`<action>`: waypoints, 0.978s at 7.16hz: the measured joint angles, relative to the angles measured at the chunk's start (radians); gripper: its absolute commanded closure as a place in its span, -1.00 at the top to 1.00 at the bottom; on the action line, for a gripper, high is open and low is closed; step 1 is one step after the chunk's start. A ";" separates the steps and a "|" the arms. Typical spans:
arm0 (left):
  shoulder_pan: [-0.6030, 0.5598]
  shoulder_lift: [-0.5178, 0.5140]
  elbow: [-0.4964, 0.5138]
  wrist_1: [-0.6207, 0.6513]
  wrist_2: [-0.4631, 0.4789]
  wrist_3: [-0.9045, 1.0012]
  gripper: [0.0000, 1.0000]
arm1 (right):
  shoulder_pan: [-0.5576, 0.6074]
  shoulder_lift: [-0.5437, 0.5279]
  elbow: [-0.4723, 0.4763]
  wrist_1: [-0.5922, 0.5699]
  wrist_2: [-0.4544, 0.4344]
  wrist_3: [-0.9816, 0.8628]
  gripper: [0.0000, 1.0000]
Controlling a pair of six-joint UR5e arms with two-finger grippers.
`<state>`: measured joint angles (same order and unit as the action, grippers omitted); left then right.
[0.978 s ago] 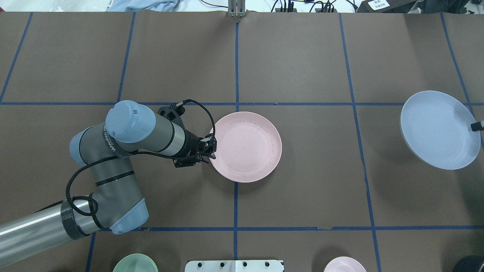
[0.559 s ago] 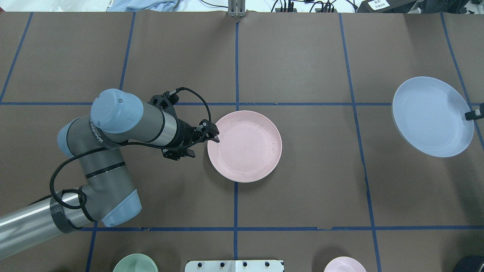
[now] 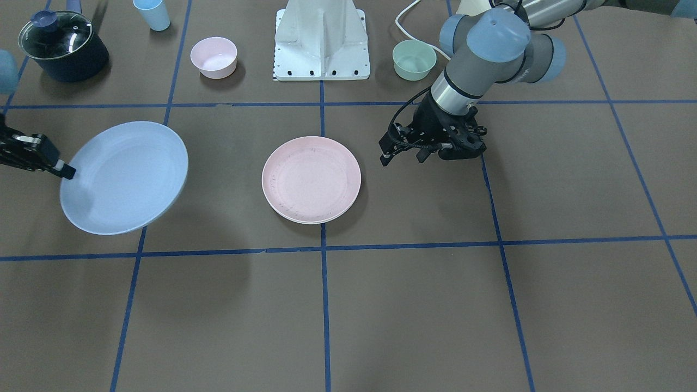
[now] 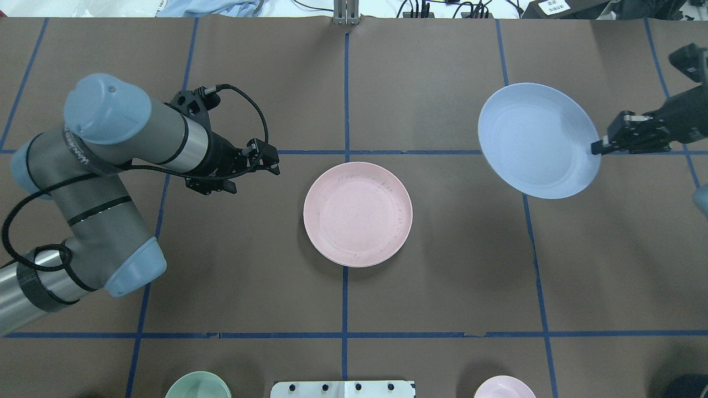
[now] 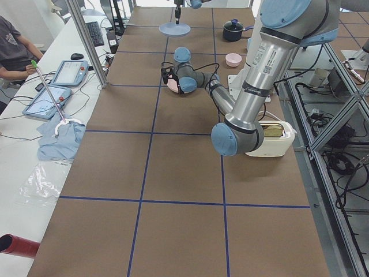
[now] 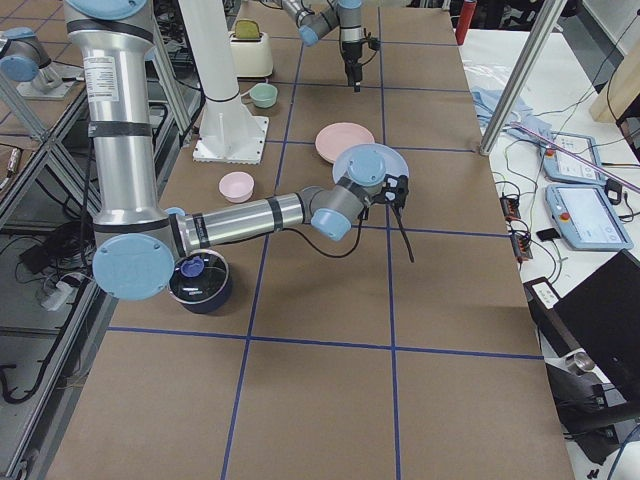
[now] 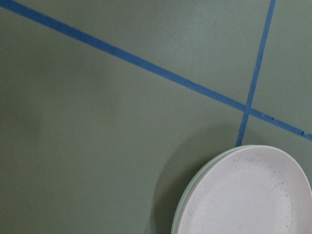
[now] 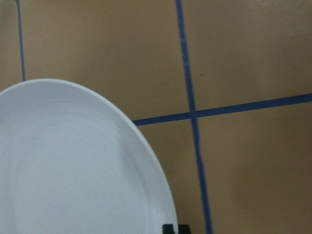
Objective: Stack three plates with pink and blue
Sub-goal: 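Withdraw the left gripper while the right gripper grasps and lifts the blue plate, then carry the blue plate with the right gripper onto the pink plate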
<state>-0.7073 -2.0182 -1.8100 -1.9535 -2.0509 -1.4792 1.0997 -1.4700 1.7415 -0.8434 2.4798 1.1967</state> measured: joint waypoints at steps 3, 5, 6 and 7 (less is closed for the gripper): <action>-0.115 0.058 -0.037 0.052 -0.064 0.155 1.00 | -0.249 0.177 0.012 -0.061 -0.229 0.227 -1.00; -0.173 0.109 -0.045 0.054 -0.083 0.253 1.00 | -0.367 0.251 0.013 -0.134 -0.352 0.251 -1.00; -0.191 0.128 -0.047 0.054 -0.085 0.286 1.00 | -0.415 0.277 0.013 -0.169 -0.402 0.253 -1.00; -0.199 0.138 -0.047 0.054 -0.086 0.301 1.00 | -0.455 0.292 0.010 -0.191 -0.441 0.254 -1.00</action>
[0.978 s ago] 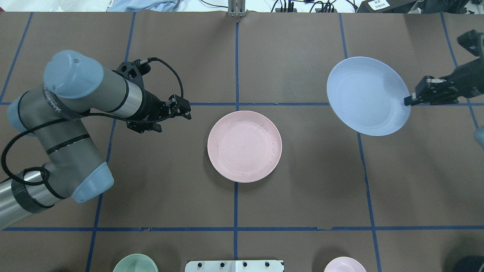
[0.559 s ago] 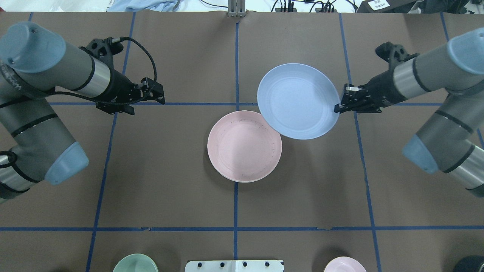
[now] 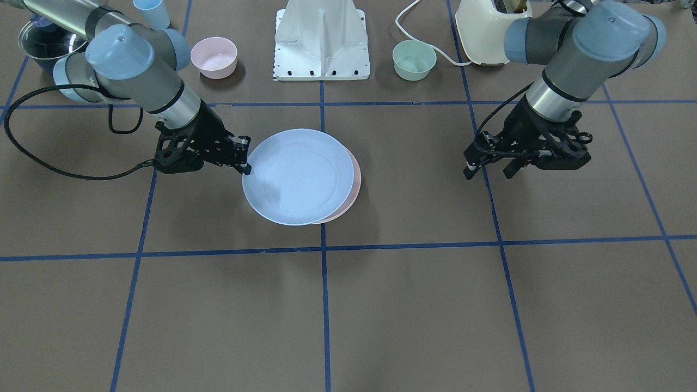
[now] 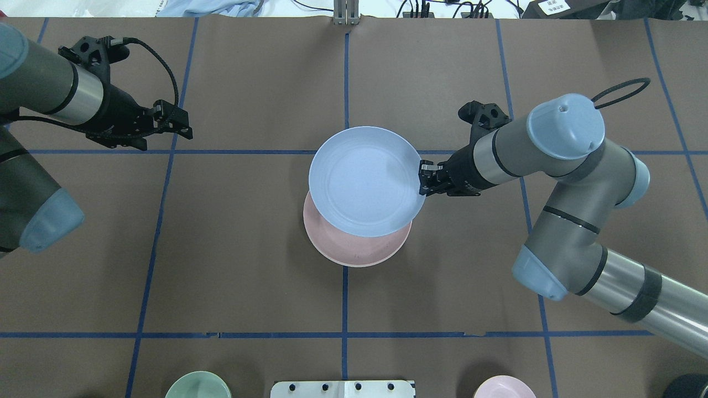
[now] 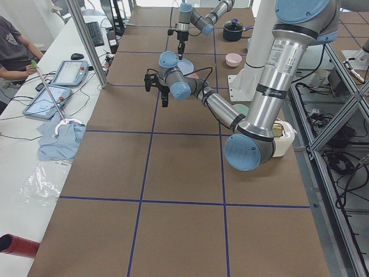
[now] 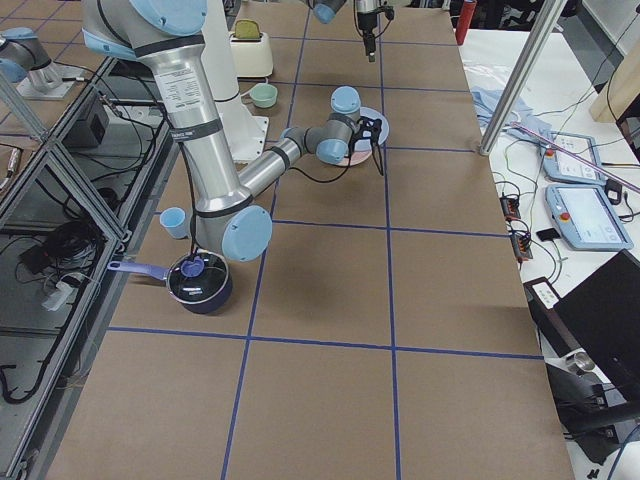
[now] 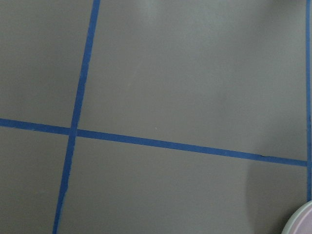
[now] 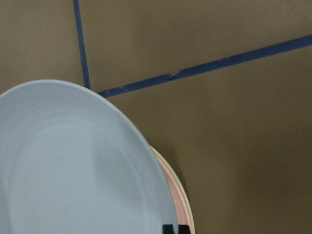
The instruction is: Stack three plates with pink and blue
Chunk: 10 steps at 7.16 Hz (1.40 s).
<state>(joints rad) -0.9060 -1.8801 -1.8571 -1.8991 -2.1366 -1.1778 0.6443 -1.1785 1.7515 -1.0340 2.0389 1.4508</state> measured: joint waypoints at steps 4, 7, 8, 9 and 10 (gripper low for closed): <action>-0.003 0.007 0.001 0.000 -0.002 0.007 1.00 | -0.075 0.011 -0.011 -0.038 -0.055 -0.001 0.31; -0.002 0.007 0.001 0.000 -0.002 0.007 1.00 | -0.071 0.009 -0.010 -0.047 -0.057 -0.012 1.00; -0.002 0.008 0.002 0.000 -0.002 0.008 1.00 | -0.053 0.008 -0.009 -0.051 -0.052 -0.014 1.00; -0.009 0.008 0.004 0.000 -0.002 0.009 1.00 | -0.020 0.005 -0.006 -0.059 -0.042 -0.019 1.00; -0.028 0.011 0.007 0.012 -0.007 0.043 1.00 | 0.040 -0.002 -0.003 -0.088 -0.010 -0.060 1.00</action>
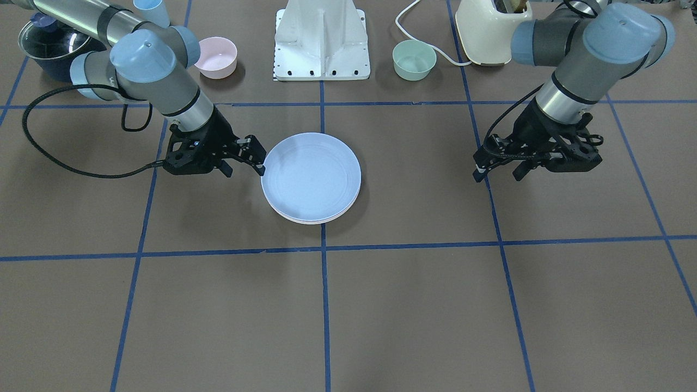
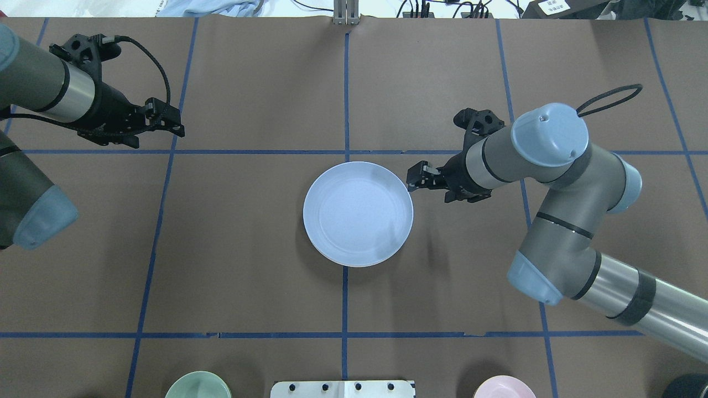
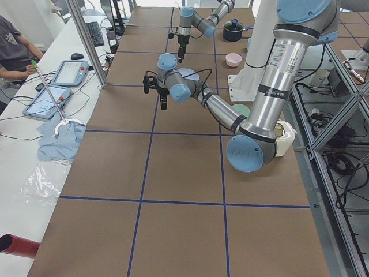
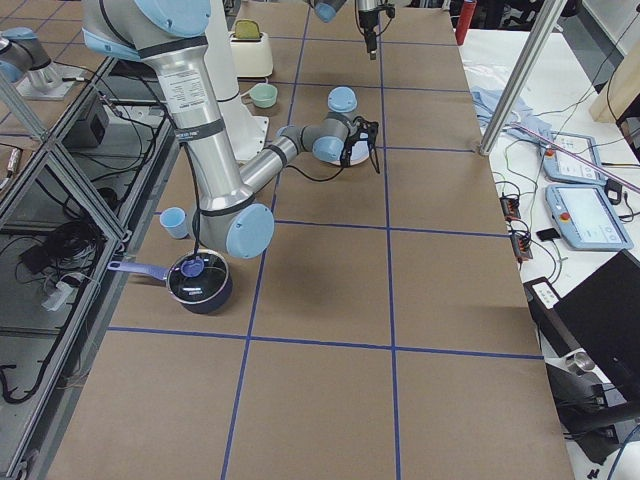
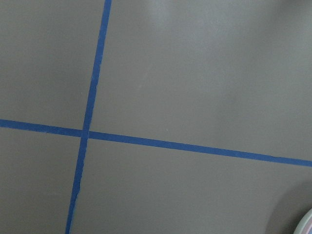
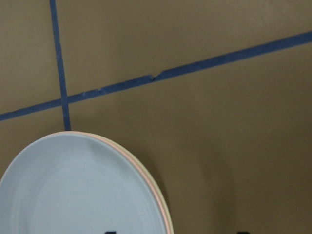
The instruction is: Stack three plates with pink and blue
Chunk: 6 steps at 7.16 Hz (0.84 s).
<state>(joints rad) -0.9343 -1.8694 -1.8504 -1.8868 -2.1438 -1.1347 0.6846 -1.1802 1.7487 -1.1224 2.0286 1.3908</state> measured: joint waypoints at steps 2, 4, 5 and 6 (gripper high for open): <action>-0.092 0.015 0.003 0.099 -0.020 0.231 1.00 | 0.156 -0.031 0.009 -0.161 0.102 -0.267 1.00; -0.229 0.047 0.026 0.193 -0.024 0.531 1.00 | 0.295 -0.134 0.013 -0.278 0.134 -0.634 1.00; -0.308 0.061 0.055 0.222 -0.023 0.698 1.00 | 0.386 -0.188 0.006 -0.322 0.154 -0.832 1.00; -0.384 0.081 0.087 0.237 -0.023 0.861 1.00 | 0.476 -0.224 0.000 -0.379 0.182 -1.016 1.00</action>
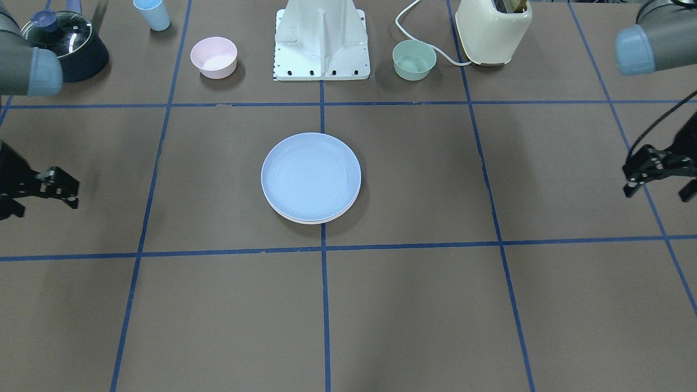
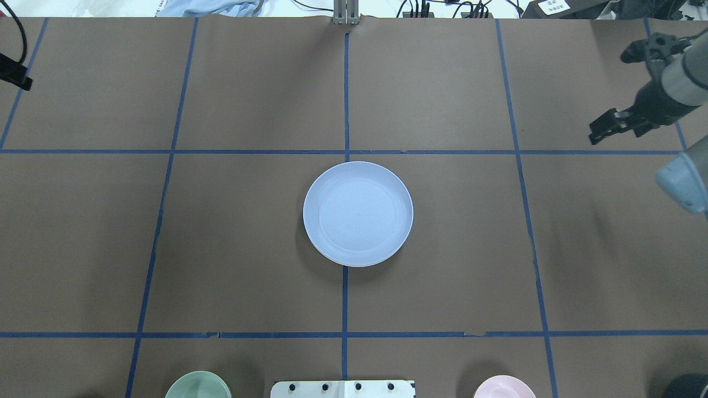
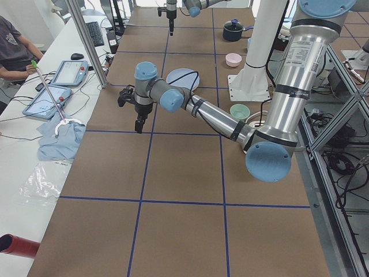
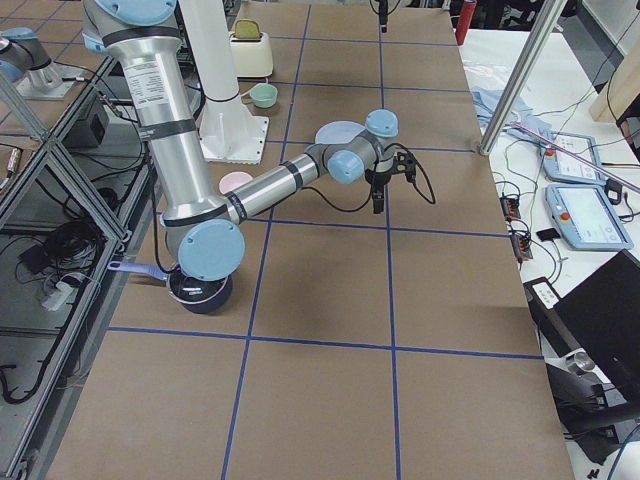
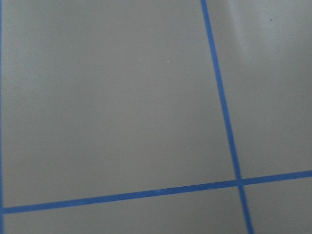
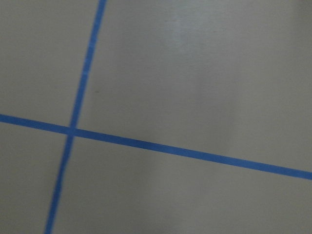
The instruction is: Stack three plates with pink and blue
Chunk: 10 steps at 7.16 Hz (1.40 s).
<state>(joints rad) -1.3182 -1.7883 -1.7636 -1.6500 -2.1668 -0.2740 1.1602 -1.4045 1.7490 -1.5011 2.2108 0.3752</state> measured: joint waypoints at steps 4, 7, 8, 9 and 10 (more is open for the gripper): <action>-0.240 0.141 0.107 -0.019 -0.005 0.505 1.00 | 0.242 -0.134 -0.009 -0.132 0.076 -0.464 1.00; -0.256 0.217 0.216 -0.246 0.001 0.530 1.00 | 0.300 -0.209 -0.023 -0.128 0.099 -0.481 1.00; -0.256 0.232 0.251 -0.271 -0.004 0.525 1.00 | 0.320 -0.228 -0.022 -0.127 0.099 -0.474 1.00; -0.256 0.238 0.257 -0.251 -0.025 0.511 1.00 | 0.337 -0.236 -0.022 -0.128 0.099 -0.467 1.00; -0.256 0.239 0.239 -0.194 -0.064 0.478 1.00 | 0.349 -0.239 -0.023 -0.130 0.099 -0.456 1.00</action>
<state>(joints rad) -1.5745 -1.5497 -1.5245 -1.8437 -2.2311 0.2038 1.5091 -1.6431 1.7257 -1.6307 2.3098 -0.0806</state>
